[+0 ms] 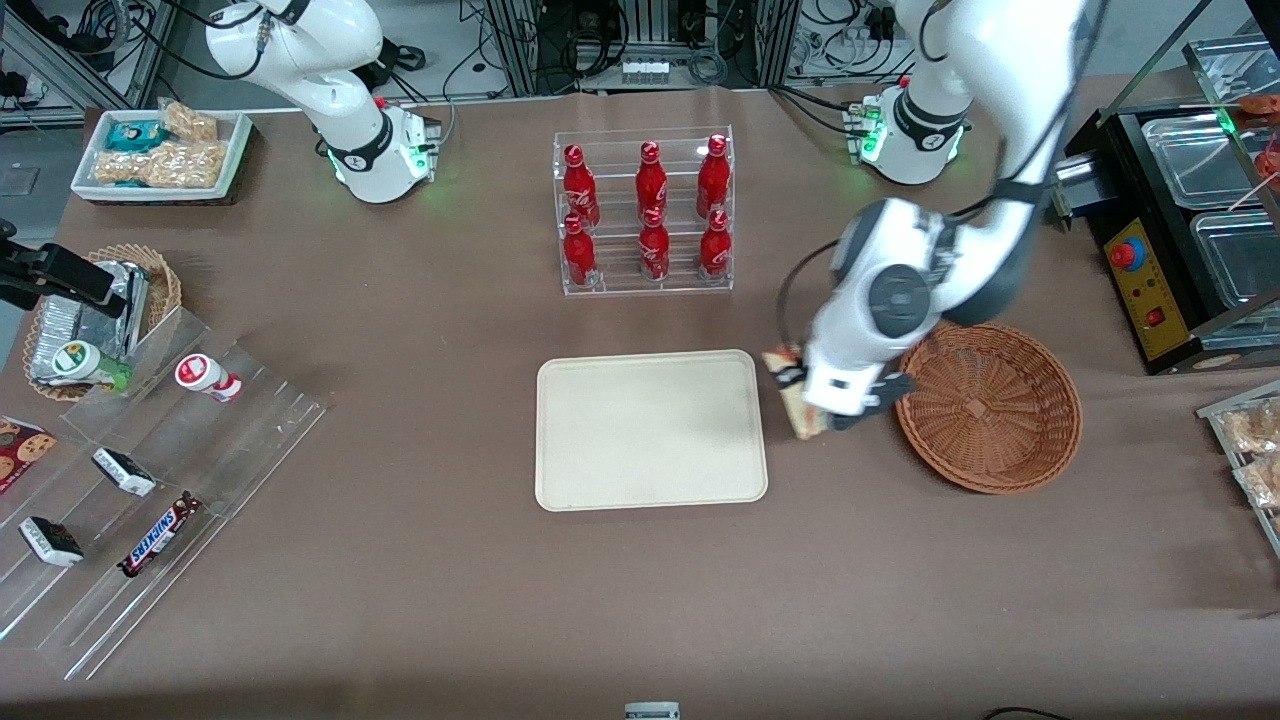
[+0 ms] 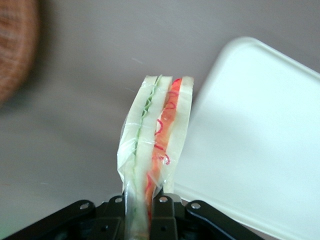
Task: Place sandwich from basket to tray
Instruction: 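Lift the sandwich and carry it with the left gripper over the tray, then lower the sandwich onto the cream tray and open the left gripper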
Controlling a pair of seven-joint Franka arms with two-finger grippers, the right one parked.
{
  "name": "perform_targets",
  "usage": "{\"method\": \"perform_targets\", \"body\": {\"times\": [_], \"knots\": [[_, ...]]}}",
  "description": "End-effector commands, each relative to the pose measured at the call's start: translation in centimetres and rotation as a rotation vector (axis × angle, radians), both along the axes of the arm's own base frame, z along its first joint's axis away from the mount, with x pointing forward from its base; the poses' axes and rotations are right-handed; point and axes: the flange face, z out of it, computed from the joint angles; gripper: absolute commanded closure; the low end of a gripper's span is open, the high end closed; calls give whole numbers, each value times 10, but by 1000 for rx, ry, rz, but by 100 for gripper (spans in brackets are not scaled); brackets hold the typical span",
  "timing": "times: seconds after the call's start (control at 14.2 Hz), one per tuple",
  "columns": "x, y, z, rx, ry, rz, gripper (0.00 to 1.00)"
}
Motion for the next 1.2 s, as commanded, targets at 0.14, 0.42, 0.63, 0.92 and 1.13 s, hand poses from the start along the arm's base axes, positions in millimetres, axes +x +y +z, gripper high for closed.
{"method": "perform_targets", "body": {"times": [0.14, 0.42, 0.63, 0.92, 1.13], "knots": [[3, -113, -30, 44, -75, -166, 96], [5, -179, -46, 10, -131, -299, 95], [9, -200, -60, -9, -151, -331, 95], [6, -207, -82, -11, -152, -332, 92], [7, -206, -88, -10, -150, -276, 57]]}}
